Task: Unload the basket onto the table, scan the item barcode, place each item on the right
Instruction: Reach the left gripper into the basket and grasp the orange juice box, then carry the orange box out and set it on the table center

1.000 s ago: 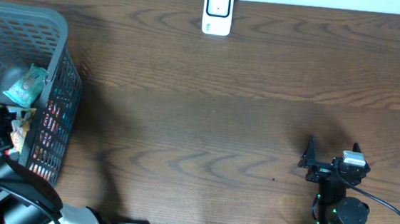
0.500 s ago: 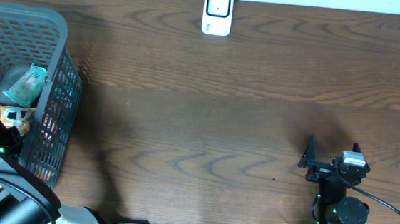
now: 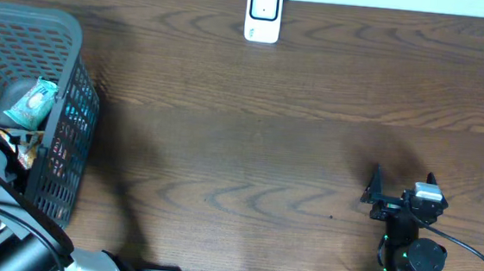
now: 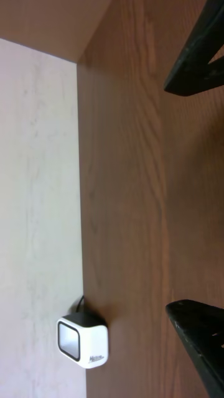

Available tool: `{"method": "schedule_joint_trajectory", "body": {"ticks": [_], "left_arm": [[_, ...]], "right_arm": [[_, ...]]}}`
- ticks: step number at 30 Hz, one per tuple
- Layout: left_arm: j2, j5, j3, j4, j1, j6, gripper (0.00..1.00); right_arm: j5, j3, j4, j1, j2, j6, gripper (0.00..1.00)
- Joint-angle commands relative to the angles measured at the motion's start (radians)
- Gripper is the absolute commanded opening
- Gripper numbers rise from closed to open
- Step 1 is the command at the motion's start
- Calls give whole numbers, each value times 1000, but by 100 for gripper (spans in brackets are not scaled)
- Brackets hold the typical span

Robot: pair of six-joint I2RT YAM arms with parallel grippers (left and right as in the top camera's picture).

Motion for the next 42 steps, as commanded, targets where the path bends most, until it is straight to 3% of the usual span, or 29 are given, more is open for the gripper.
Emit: {"method": "schedule_joint_trajectory", "body": {"ticks": [1, 3, 4, 6, 10, 21, 25, 26, 28, 30, 34, 42], "left_arm": [[0, 9, -55, 4, 3, -1, 42], [0, 9, -76, 7, 3, -2, 14], [0, 10, -78, 7, 3, -1, 8], [-3, 10, -69, 6, 3, 2, 7], [-40, 10, 24, 1, 3, 117, 8], [-275, 43, 447, -106, 4, 262, 7], [-407, 209, 528, -105, 2, 278, 7], [-478, 343, 530, -96, -5, 277, 7], [-536, 449, 530, -92, -32, 277, 7], [-584, 518, 530, -91, -104, 277, 7], [-611, 488, 530, -61, -328, 298, 7], [-458, 137, 499, -42, -911, 341, 7]], "right_arm": [[-1, -1, -4, -7, -3, -11, 99], [-1, -1, -4, -7, -3, -11, 99], [-1, -1, -4, -7, -3, -11, 99], [-1, -1, -4, -7, -3, -11, 99], [-1, -1, -4, -7, -3, -11, 99], [-1, -1, -4, -7, -3, -11, 99], [-1, -1, -4, -7, -3, -11, 99], [-1, -1, -4, -7, -3, -11, 99], [-1, -1, -4, -7, -3, -11, 99], [-1, -1, -4, -7, -3, -11, 99], [-1, -1, -4, -7, -3, -11, 99], [-1, -1, -4, -7, -3, -11, 99]]}}
